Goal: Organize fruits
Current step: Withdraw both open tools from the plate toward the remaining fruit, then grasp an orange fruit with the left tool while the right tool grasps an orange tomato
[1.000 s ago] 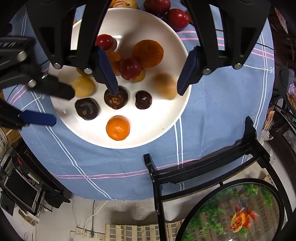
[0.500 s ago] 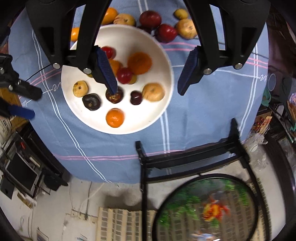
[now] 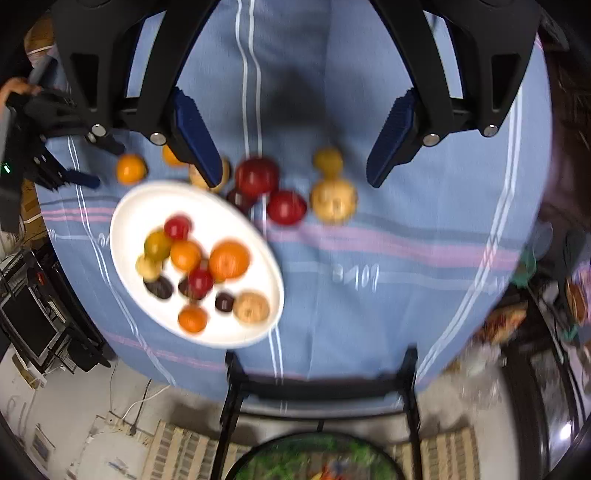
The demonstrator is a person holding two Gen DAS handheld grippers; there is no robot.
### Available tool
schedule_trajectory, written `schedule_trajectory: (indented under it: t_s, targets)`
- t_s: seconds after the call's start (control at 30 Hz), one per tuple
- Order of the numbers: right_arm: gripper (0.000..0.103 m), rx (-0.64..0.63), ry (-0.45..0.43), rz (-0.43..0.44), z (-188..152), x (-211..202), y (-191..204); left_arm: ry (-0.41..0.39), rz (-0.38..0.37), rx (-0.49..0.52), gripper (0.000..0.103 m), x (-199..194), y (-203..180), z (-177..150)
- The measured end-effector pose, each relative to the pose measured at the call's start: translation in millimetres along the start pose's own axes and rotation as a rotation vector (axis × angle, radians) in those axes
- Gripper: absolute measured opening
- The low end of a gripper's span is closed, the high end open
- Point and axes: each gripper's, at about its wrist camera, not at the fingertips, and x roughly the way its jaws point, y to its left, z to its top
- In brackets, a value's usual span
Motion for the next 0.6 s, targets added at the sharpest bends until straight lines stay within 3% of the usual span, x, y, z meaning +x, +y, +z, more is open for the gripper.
schedule_trajectory:
  t_s: [0.17, 0.2, 0.23, 0.47, 0.6]
  targets:
    - [0.066, -0.028, 0.003, 0.014, 7, 16, 5, 0.065, -0.022, 0.000, 0.082, 9, -13, -26]
    - [0.059, -0.039, 0.016, 0.022, 9, 20, 6, 0.070, -0.028, 0.006, 0.082, 11, -18, -29]
    - [0.035, -0.046, 0.034, 0.034, 9, 22, 7, 0.076, -0.037, 0.016, 0.082, 12, -24, -31]
    - [0.036, -0.037, 0.038, 0.061, -5, 5, 1, 0.117, -0.084, 0.092, 0.082, 31, -81, -36]
    - [0.036, 0.036, 0.024, 0.079, -16, -9, -16, 0.119, -0.051, 0.086, 0.077, 53, -102, -33]
